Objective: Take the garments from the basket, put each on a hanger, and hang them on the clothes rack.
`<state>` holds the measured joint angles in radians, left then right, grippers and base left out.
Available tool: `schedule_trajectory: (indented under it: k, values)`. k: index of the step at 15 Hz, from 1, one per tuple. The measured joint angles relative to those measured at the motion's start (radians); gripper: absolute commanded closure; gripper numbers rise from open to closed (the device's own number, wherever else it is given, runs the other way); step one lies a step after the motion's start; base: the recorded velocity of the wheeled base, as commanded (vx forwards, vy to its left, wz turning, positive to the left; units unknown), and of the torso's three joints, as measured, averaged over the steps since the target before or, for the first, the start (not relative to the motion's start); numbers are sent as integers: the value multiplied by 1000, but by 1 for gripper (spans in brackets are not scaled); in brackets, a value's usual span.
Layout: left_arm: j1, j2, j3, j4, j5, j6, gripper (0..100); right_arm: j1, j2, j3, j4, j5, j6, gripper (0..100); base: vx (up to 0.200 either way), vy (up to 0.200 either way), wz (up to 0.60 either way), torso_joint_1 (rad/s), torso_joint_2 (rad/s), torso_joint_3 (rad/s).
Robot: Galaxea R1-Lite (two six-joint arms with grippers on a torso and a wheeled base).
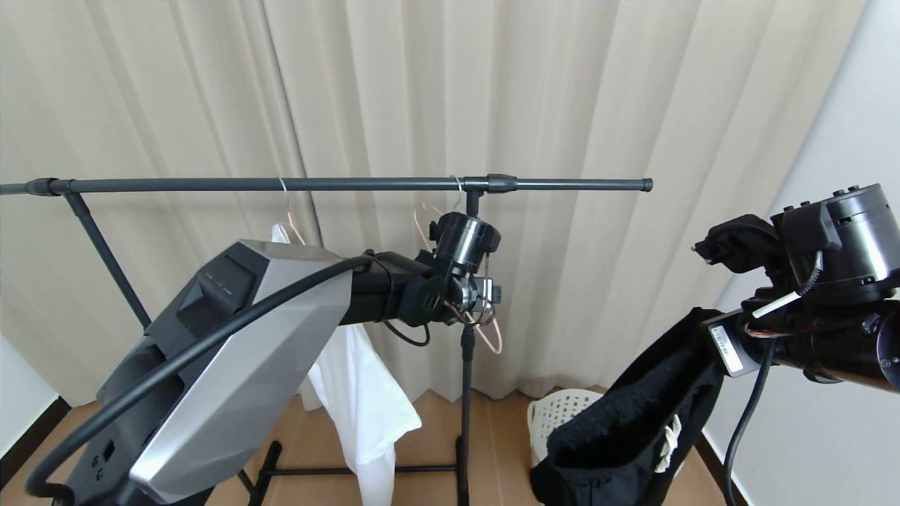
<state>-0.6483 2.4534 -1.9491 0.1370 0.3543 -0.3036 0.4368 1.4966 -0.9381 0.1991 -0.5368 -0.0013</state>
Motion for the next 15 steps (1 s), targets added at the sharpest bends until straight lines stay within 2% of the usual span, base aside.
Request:
schedule_trajectory:
  k: [7,15]
  values:
    - [31,-57,72,6,18,-29,0,-1,0,13,-30,0,-1,100,0,0,0,0,0,0]
    - [60,-13,-23,8,18,-8,0,0,-1,14,-30,0,-1,100,0,0,0,0,0,0]
